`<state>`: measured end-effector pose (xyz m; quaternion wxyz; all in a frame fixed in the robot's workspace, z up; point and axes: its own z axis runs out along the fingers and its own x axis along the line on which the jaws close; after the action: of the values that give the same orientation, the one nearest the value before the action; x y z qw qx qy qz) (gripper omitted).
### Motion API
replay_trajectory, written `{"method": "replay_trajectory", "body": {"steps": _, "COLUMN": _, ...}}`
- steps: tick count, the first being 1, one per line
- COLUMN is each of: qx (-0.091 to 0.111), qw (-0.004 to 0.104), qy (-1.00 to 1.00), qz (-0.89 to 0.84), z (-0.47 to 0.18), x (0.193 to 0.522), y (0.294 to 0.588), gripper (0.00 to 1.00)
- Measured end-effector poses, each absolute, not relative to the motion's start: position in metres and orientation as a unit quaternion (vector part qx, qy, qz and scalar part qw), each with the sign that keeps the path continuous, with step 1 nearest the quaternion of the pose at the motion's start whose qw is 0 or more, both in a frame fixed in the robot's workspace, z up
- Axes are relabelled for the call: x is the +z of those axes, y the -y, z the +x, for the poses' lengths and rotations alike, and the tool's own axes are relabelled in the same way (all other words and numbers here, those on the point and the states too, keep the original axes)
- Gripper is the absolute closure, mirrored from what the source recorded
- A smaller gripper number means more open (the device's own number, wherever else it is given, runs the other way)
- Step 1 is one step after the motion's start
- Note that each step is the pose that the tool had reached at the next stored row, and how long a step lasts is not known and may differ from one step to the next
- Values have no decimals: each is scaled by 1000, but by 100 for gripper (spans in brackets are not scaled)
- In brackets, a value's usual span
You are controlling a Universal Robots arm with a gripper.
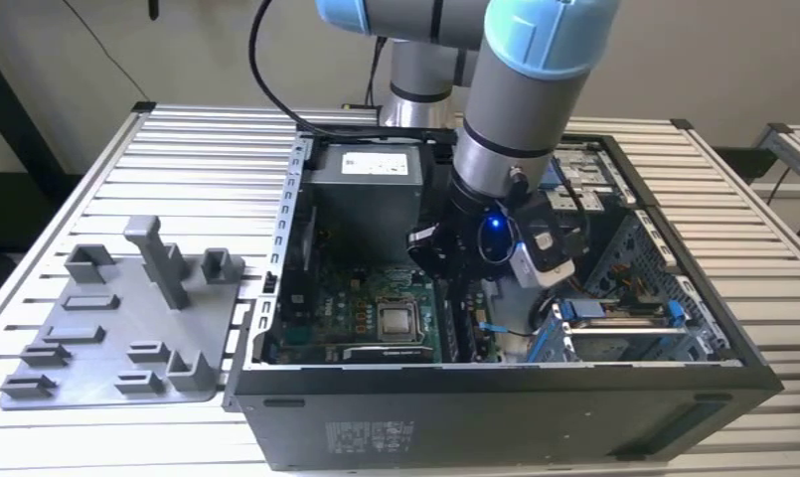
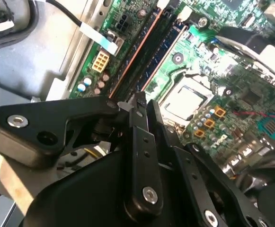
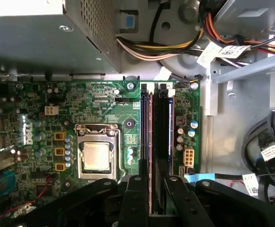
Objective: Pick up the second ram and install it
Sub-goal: 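Insert the second ram into the second slot, then press down the second ram until it locks into place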
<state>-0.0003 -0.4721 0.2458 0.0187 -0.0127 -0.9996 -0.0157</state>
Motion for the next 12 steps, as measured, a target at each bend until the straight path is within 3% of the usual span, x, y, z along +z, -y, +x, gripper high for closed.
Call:
{"method": "replay_trajectory", "body": {"steps": 3, "qx": -16, "qw": 19, "qy": 1000, "qz": -13, "z": 0, "x": 246, "y": 472, "gripper": 81}}
{"method": "replay_trajectory", "body": {"steps": 5, "qx": -16, "qw": 19, "qy": 1000, "qz": -13, "z": 0, "x": 246, "y": 472, "gripper": 89}}
{"method": "replay_trajectory", "body": {"steps": 12, "qx": -16, "qw": 19, "qy": 1000, "qz": -13, "z": 0, "x": 247, "y": 472, "gripper": 89}}
